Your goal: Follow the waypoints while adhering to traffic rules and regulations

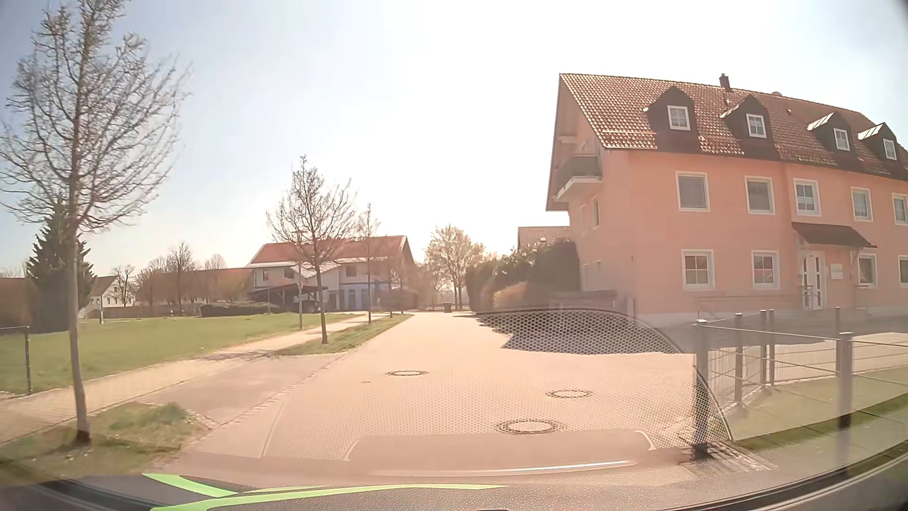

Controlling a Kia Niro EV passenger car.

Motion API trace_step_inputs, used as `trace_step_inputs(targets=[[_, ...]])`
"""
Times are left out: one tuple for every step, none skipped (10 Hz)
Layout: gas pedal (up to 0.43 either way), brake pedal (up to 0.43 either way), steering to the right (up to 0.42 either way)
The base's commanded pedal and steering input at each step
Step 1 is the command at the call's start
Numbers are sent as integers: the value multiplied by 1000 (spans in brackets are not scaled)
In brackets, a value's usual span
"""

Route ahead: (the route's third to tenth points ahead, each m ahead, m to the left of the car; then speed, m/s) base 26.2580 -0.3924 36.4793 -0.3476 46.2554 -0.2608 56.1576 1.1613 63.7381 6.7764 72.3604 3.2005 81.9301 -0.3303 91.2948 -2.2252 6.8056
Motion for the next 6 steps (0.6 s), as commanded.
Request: trace_step_inputs(targets=[[67,0,-5],[110,0,-6],[150,0,-6],[189,0,-6],[189,0,-6],[189,0,-5]])
